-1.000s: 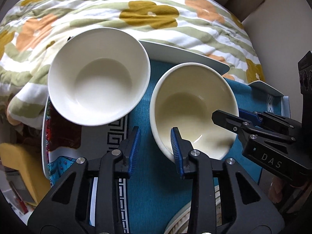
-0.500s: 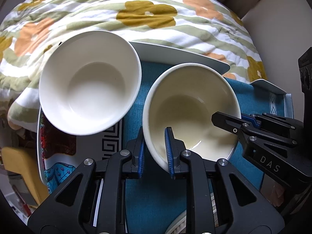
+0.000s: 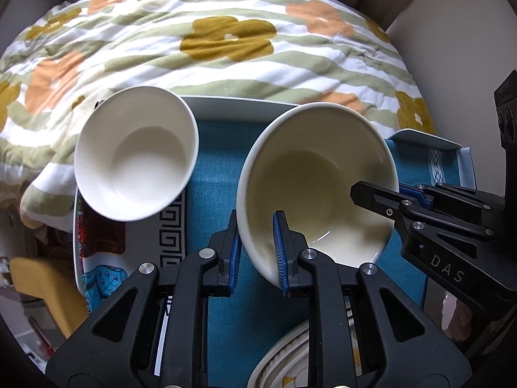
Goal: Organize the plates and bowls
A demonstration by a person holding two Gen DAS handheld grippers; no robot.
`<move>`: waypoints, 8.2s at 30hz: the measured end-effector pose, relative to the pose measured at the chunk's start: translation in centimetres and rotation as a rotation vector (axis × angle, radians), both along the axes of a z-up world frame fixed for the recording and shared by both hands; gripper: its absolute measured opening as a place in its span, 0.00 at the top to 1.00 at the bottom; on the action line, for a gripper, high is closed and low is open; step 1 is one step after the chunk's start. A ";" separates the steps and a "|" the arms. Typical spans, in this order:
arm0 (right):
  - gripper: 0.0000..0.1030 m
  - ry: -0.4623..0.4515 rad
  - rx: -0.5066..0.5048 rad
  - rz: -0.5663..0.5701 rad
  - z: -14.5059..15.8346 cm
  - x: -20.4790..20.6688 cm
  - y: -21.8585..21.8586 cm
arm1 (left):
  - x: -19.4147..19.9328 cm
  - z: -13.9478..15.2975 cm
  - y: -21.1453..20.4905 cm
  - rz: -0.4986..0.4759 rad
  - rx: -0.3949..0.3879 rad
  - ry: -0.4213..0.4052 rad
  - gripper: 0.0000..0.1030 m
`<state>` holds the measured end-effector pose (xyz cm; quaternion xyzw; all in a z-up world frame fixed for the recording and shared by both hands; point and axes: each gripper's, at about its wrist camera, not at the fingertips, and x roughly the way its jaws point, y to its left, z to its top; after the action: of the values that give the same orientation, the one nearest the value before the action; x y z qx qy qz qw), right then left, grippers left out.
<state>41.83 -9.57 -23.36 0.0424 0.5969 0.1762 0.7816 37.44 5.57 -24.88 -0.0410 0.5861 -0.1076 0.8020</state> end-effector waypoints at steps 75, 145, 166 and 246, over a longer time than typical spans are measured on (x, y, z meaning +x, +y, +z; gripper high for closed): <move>0.87 0.120 -0.069 -0.175 -2.4 -19.6 -27.4 | -18.4 -3.2 -32.1 -0.314 0.209 0.038 0.84; 0.82 0.018 0.179 0.285 -5.3 7.7 11.3 | 0.7 -5.3 14.1 0.562 -0.156 -0.043 0.76; 0.83 -0.035 0.197 0.237 -1.5 4.8 6.9 | -1.1 0.1 9.3 0.470 -0.064 -0.120 0.77; 0.84 0.017 -0.049 -0.327 0.8 -23.0 -27.4 | -20.6 1.8 -32.2 -0.340 0.213 -0.025 0.77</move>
<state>18.86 -36.92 -22.58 0.1213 0.5927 0.0318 0.7956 16.82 -26.61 -23.09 0.1450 0.5827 -0.1791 0.7793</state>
